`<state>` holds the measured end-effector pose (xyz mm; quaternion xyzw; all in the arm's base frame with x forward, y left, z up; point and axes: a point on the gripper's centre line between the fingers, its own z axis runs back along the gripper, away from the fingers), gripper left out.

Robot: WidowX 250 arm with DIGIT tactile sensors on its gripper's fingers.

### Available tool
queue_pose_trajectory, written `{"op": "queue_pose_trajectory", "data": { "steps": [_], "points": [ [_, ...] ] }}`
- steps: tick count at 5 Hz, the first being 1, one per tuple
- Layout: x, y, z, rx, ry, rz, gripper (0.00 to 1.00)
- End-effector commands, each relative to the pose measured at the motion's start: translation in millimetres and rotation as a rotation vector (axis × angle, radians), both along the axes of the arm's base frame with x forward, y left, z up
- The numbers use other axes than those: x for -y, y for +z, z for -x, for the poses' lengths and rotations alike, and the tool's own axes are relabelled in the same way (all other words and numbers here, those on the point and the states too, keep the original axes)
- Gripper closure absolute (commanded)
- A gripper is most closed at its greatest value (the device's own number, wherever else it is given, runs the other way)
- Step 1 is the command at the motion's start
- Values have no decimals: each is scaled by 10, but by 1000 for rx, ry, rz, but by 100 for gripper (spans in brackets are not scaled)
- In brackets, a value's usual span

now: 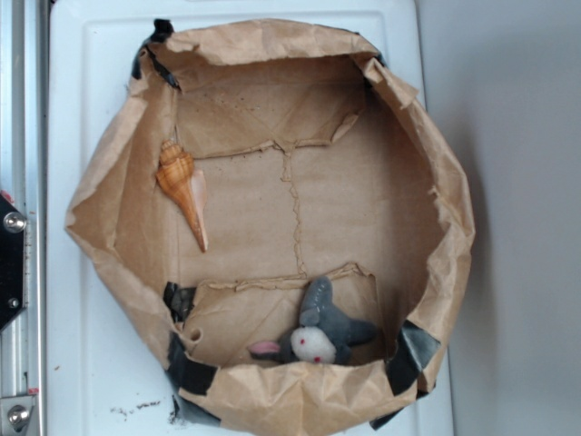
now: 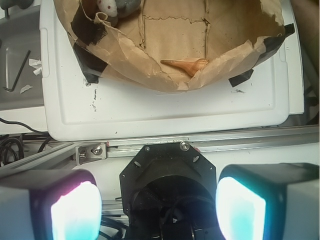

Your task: Grab the shell.

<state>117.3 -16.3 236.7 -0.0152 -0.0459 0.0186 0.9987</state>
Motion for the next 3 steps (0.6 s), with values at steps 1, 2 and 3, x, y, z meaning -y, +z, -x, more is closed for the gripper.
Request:
{"op": "queue_pose_trajectory", "data": {
  "steps": [1,2,3],
  "points": [
    [0,0,0,0,0,0,0],
    [135,62,-411,91,74,-33,0],
    [92,51,-756,117,156,-29,0]
  ]
}}
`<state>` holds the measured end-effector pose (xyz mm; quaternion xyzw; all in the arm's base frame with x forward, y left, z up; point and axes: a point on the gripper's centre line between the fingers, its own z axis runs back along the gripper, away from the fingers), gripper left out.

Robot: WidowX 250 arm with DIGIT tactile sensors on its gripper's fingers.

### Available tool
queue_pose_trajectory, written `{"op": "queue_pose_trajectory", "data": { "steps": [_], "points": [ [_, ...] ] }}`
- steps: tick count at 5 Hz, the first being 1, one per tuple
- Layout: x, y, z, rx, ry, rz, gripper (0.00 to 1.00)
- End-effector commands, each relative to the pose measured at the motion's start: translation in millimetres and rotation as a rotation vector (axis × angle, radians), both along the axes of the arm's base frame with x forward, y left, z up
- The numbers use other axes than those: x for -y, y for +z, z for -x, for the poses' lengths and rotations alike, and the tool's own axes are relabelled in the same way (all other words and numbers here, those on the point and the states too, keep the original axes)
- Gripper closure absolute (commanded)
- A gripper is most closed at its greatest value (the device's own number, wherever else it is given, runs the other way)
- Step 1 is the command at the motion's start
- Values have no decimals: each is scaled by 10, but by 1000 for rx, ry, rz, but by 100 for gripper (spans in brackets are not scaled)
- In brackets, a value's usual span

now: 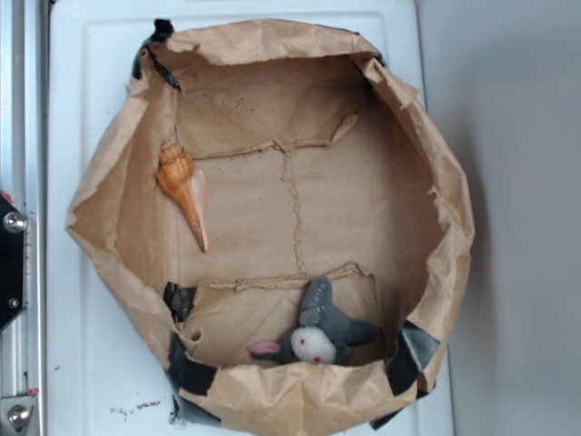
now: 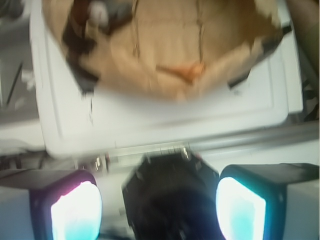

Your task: Grab the shell.

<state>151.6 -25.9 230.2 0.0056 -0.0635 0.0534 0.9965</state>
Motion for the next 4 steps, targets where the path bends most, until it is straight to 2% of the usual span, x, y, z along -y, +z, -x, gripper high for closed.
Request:
{"op": "queue_pose_trajectory", "data": {
  "steps": [1,2,3,4],
  "points": [
    [-253,-19,-732,112,189,20,0],
    [-531,-210,-927,190,411,-1,0],
    [-716,-359,-786,274,659,-26,0],
    [-795,-577,-820,254,811,-27,0]
  ]
}}
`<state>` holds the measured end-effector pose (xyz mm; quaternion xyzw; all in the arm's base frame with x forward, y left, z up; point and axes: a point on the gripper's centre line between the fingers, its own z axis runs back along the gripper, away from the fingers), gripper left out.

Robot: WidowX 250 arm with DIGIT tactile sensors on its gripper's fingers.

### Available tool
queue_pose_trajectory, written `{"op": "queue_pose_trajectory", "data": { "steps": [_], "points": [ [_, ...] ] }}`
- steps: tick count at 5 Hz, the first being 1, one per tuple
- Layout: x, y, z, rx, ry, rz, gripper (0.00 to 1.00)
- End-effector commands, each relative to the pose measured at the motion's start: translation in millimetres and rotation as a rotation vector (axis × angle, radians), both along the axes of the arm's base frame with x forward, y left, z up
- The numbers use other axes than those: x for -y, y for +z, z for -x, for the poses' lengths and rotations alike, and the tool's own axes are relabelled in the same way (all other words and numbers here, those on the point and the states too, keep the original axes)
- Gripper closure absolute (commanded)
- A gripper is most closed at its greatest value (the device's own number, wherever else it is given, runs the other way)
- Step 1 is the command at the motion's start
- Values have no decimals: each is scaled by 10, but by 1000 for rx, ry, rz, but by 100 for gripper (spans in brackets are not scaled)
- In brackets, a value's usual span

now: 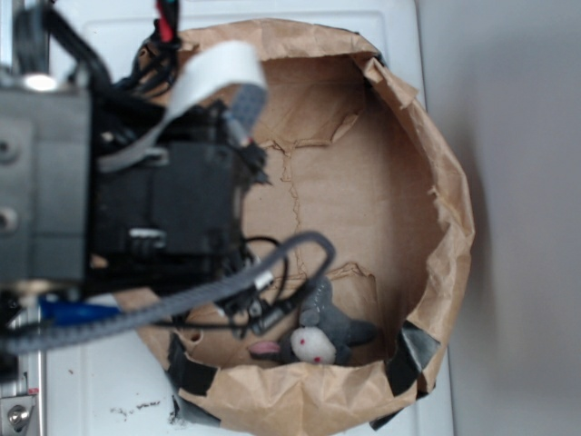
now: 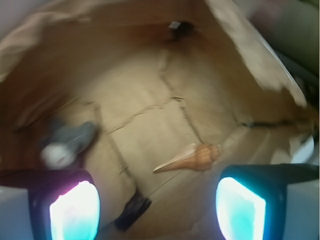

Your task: Grab the shell.

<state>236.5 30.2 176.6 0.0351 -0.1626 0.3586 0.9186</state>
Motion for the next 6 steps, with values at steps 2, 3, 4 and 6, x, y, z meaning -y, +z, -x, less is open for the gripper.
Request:
{"op": "queue_pose_trajectory", "data": {
  "steps": [2,3,4,6],
  "points": [
    [-234,-40,28,48,178,9,0],
    [-234,-40,28,48,178,9,0],
    [-234,-40,28,48,178,9,0],
    [-233,-347,-230,168,269,-18,0]
  ]
}}
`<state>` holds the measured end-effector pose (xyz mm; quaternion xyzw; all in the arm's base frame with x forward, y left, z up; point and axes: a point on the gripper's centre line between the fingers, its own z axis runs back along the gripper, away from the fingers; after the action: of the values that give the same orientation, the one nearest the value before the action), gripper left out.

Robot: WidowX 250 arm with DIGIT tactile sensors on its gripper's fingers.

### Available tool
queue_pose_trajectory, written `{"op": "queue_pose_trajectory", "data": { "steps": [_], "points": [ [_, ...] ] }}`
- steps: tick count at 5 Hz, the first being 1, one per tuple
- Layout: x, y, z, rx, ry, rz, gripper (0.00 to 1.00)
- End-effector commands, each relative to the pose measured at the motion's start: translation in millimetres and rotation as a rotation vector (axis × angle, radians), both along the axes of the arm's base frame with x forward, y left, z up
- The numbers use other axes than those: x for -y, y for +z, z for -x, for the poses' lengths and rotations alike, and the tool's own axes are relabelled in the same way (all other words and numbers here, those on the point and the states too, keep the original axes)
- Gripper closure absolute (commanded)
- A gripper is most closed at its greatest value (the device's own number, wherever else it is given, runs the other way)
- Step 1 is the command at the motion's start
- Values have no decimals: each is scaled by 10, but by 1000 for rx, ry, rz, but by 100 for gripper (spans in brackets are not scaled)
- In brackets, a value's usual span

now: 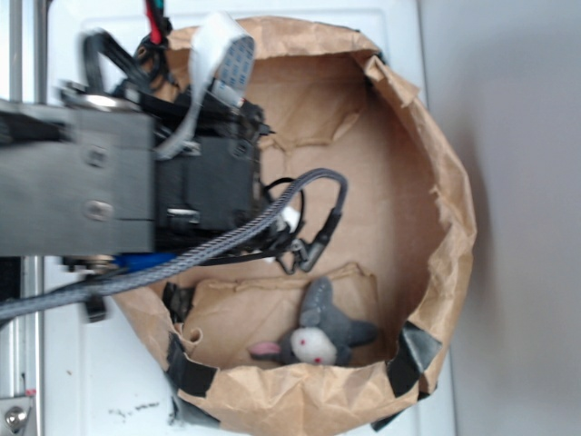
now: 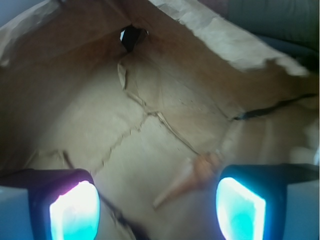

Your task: Grab the shell.

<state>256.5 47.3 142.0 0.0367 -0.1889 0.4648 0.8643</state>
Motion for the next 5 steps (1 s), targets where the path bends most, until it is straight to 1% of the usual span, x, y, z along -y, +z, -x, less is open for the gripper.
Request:
{"op": "queue_pose_trajectory", "data": {
  "steps": [1,2,3,4,5],
  "points": [
    [-8,-182,-59,98,42,-70,0],
    [3,-218,57,88,34,-46,0],
    [-63,-291,108,66,36,-24,0],
    [-115,-357,105,27,40,7,0],
    [-212,-430,45,37,74,-9,0]
  ]
}}
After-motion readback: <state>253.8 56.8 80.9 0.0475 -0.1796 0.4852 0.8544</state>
